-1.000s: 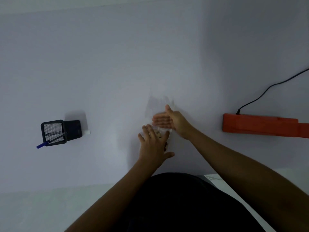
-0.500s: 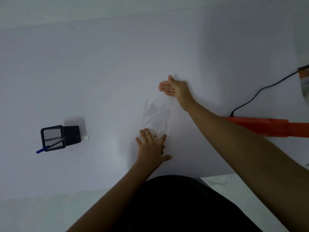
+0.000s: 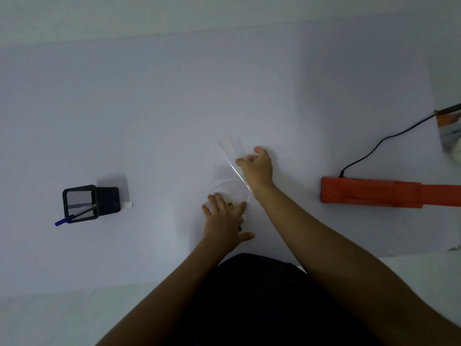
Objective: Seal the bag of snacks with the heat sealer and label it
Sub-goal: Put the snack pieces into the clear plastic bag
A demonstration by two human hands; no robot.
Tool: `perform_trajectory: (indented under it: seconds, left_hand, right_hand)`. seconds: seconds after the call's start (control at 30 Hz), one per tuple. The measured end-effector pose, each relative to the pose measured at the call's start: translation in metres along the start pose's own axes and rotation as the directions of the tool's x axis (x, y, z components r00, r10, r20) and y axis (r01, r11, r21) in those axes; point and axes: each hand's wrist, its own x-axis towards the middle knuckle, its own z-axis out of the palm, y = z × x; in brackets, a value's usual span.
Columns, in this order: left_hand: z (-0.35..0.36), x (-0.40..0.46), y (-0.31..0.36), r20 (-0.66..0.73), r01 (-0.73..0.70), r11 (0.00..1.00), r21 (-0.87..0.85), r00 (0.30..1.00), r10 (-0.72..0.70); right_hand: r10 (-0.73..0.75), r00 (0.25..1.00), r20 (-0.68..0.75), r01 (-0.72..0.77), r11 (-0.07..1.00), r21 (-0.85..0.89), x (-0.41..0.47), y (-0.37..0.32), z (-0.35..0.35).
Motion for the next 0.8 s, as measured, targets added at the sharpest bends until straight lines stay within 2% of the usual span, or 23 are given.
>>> perform_trajectory:
  seconds: [0.1, 0.17, 0.37, 0.43, 0.47, 0.5, 0.53, 0.6, 0.67, 0.8]
  left_hand:
    - [0.001, 0.000, 0.000, -0.014, 0.001, 1.000, 0.008, 1.000, -0.001]
    - [0.001, -0.001, 0.001, -0.024, 0.000, 1.000, 0.011, 1.000, 0.000]
    - [0.001, 0.000, -0.004, 0.007, -0.015, 1.000, -0.007, 1.000, 0.015]
    - [-0.002, -0.001, -0.011, 0.025, -0.022, 0.995, -0.101, 0.999, 0.025]
    - [-0.005, -0.002, -0.017, 0.012, -0.017, 0.980, -0.201, 1.000, 0.020]
    - [-0.010, -0.004, -0.024, -0.022, -0.004, 0.937, -0.348, 1.000, -0.004]
    - [-0.015, -0.006, -0.031, -0.072, 0.017, 0.851, -0.524, 0.995, -0.064]
    - [-0.025, -0.012, -0.045, -0.157, 0.033, 0.626, -0.779, 0.956, -0.247]
    - [-0.036, -0.017, -0.058, -0.228, -0.015, 0.526, -0.850, 0.911, -0.343]
    - [-0.058, -0.018, -0.068, -0.216, -0.131, 0.400, -0.907, 0.960, -0.177]
  right_hand:
    - [0.042, 0.997, 0.067, -0.040, 0.999, -0.024, 0.004, -0.010, 0.005]
    - [0.016, 0.995, 0.097, -0.010, 0.998, -0.057, 0.006, -0.010, 0.005]
    - [-0.067, 0.988, 0.139, 0.056, 0.995, 0.082, -0.012, -0.001, -0.015]
    - [-0.071, 0.981, 0.179, 0.049, 0.991, 0.125, -0.022, -0.001, -0.025]
    - [-0.070, 0.977, 0.200, 0.044, 0.990, 0.131, -0.028, -0.001, -0.030]
    - [-0.075, 0.973, 0.218, 0.046, 0.990, 0.133, -0.033, -0.001, -0.034]
    - [-0.082, 0.970, 0.231, 0.051, 0.989, 0.137, -0.039, -0.001, -0.037]
    - [-0.090, 0.965, 0.248, 0.055, 0.988, 0.145, -0.049, -0.001, -0.044]
    - [-0.093, 0.957, 0.274, 0.055, 0.988, 0.144, -0.061, -0.002, -0.050]
    - [-0.131, 0.940, 0.316, 0.100, 0.989, 0.113, -0.089, -0.005, -0.056]
